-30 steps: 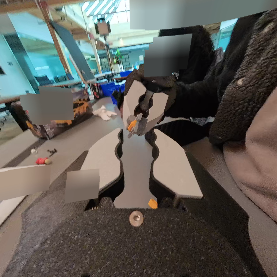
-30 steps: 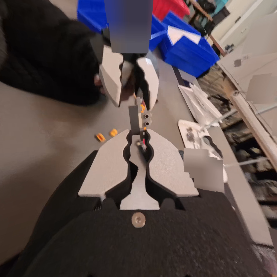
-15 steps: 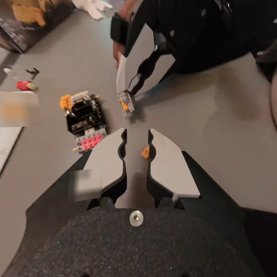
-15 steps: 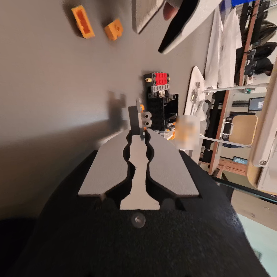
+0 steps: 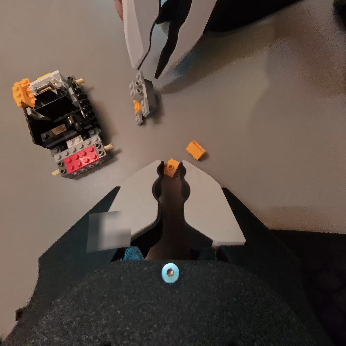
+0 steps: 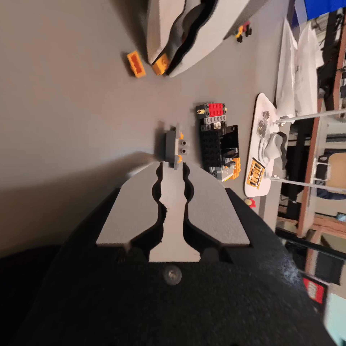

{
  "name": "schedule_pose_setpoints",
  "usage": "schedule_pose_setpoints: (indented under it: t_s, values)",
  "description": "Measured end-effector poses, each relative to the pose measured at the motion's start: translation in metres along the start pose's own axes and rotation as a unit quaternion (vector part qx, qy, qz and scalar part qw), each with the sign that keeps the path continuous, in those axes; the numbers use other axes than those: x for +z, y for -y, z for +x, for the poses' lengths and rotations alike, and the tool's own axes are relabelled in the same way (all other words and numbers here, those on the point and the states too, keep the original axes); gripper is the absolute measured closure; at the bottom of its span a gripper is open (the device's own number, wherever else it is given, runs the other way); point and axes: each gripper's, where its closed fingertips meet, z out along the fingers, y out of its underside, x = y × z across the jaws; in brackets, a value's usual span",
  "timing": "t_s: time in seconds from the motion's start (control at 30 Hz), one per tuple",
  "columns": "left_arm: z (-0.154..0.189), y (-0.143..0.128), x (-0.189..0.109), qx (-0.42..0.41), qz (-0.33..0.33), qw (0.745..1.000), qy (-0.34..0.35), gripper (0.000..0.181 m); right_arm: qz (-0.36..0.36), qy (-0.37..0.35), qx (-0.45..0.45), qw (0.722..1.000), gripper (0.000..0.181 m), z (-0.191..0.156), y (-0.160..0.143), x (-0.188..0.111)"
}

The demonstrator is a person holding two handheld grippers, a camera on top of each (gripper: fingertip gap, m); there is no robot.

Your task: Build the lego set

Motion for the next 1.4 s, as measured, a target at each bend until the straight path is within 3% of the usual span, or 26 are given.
schedule_pose_setpoints:
  t_s: [0.03,0.17,0.3,0.5,0.73,0.9,1.07,1.17,1.27,1.4]
  values:
    - [-0.001,0.0,0.0,-0.001,0.0,1.0,0.002,0.168,0.008,0.0,0.017,1.0,0.161,0.002,0.001,-0.002]
    - [-0.009,0.007,-0.003,-0.002,0.022,0.999,0.027,0.169,0.056,0.007,0.114,0.992,0.161,0.01,0.011,-0.011]
    - [-0.012,0.037,-0.014,0.023,0.094,0.993,0.064,0.169,0.138,0.049,0.247,0.958,0.162,0.01,0.035,-0.019]
    - [-0.003,0.078,-0.029,0.138,0.162,0.966,0.144,0.169,0.269,0.142,0.455,0.837,0.163,0.026,0.068,-0.034]
    - [-0.004,0.093,-0.037,0.198,0.161,0.942,0.22,0.169,0.317,0.217,0.567,0.729,0.164,0.043,0.084,-0.04]
    - [-0.005,0.093,-0.037,0.208,0.154,0.938,0.231,0.169,0.311,0.238,0.59,0.706,0.169,0.041,0.086,-0.034]
    - [-0.002,0.095,-0.036,0.191,0.182,0.941,0.211,0.168,0.322,0.254,0.584,0.701,0.172,0.04,0.086,-0.037]
    - [-0.005,0.095,-0.04,0.128,0.219,0.951,0.175,0.158,0.338,0.249,0.552,0.721,0.172,0.039,0.082,-0.041]
    - [-0.01,0.096,-0.045,0.015,0.267,0.957,0.111,0.159,0.37,0.23,0.509,0.742,0.172,0.044,0.079,-0.052]
    - [-0.01,0.103,-0.05,-0.101,0.32,0.942,0.021,0.16,0.386,0.197,0.451,0.78,0.172,0.046,0.077,-0.059]
